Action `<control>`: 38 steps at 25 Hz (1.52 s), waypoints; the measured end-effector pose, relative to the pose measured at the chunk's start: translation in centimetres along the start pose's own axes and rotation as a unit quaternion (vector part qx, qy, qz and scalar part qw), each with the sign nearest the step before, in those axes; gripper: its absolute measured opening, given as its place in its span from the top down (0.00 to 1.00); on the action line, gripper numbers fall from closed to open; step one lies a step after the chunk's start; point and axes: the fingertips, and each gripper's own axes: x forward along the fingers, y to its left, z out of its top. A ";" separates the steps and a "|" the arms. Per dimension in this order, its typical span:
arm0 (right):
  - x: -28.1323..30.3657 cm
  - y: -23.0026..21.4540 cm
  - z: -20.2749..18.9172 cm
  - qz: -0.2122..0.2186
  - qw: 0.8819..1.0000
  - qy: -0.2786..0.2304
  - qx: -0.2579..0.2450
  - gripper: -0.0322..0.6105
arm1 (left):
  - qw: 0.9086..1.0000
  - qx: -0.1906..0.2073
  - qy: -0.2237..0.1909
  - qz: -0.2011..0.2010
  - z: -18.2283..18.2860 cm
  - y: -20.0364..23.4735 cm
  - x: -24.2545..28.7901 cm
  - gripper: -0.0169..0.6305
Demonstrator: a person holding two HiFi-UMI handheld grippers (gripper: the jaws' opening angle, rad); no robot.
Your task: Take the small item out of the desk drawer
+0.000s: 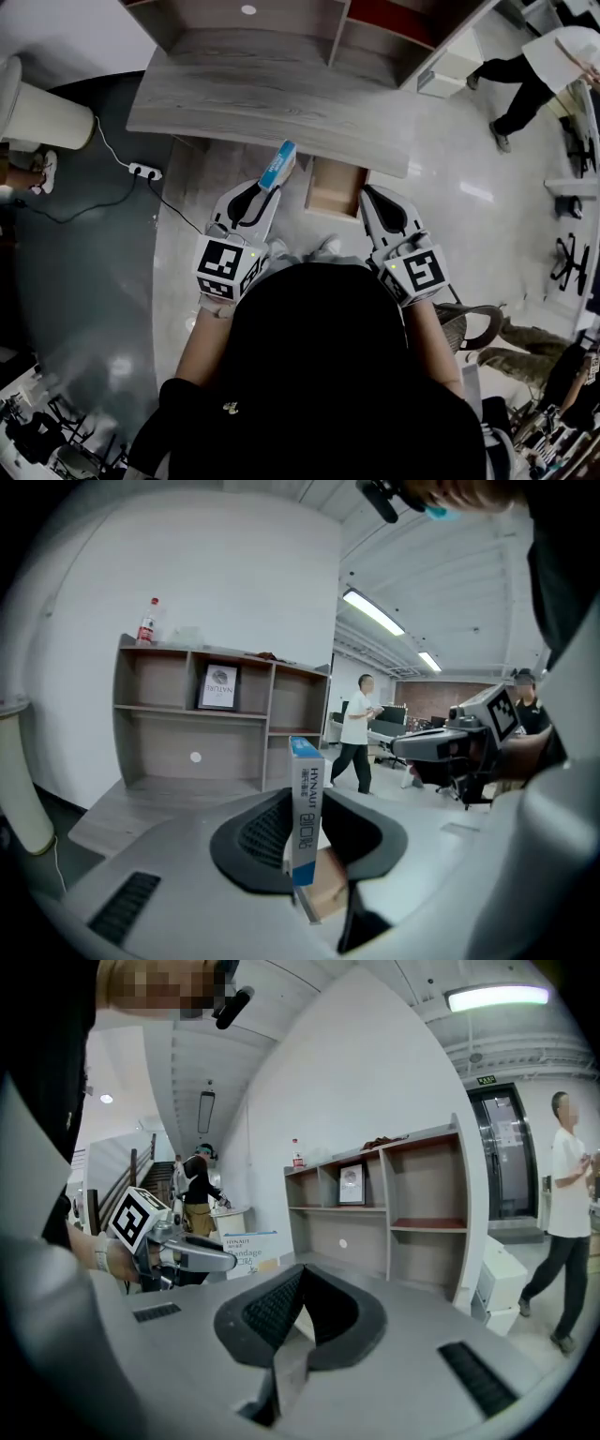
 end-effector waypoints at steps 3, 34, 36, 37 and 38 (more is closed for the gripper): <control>0.7 1.4 0.6 0.029 0.999 0.000 -0.015 0.95 | 1.000 -0.003 -0.020 0.011 1.4 0.8 -1.4 0.82; 3.0 5.7 3.9 0.087 0.994 -0.032 -0.065 0.95 | 0.993 -0.017 -0.082 0.083 4.1 4.0 -7.4 0.82; 2.9 5.5 3.7 0.084 0.994 -0.030 -0.068 0.95 | 0.993 -0.018 -0.081 0.082 4.0 3.9 -7.3 0.82; 2.8 5.5 3.6 0.083 0.994 -0.030 -0.069 0.95 | 0.993 -0.018 -0.081 0.082 4.0 3.8 -7.2 0.82; 2.7 5.4 3.6 0.082 0.994 -0.030 -0.069 0.95 | 0.993 -0.017 -0.081 0.081 4.0 3.8 -7.1 0.82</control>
